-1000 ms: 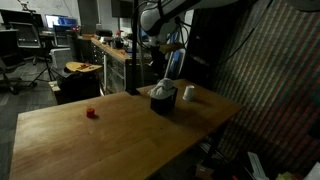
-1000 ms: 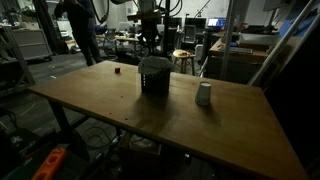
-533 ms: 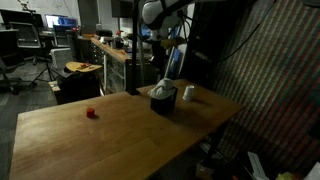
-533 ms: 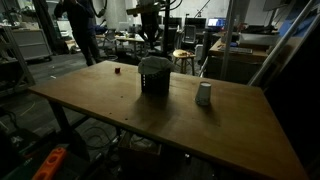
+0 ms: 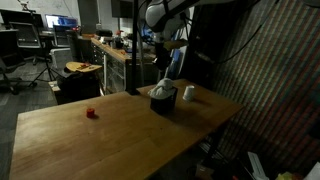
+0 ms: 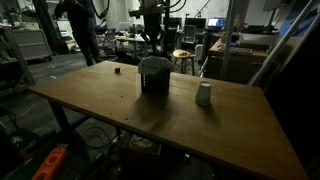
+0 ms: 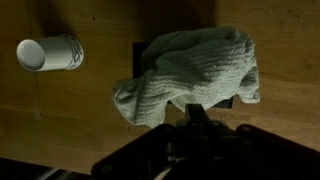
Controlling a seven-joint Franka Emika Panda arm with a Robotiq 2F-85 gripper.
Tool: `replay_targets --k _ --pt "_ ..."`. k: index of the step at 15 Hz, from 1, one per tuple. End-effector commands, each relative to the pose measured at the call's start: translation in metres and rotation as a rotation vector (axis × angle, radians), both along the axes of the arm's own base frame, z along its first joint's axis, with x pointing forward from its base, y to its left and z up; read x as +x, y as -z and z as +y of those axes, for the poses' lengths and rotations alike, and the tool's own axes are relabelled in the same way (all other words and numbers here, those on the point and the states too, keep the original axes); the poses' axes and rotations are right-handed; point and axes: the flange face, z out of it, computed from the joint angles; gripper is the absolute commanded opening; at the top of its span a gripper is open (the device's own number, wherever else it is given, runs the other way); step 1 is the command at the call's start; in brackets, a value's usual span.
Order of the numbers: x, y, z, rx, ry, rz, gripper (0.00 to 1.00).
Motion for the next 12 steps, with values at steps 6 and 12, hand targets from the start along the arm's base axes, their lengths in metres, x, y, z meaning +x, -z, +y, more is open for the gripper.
replay_targets --k 6,12 --pt "-0.028 0.019 0.001 0.014 0.011 0.046 0.03" --pt "-0.031 0.046 0.005 0.062 0.023 0.079 0.03"
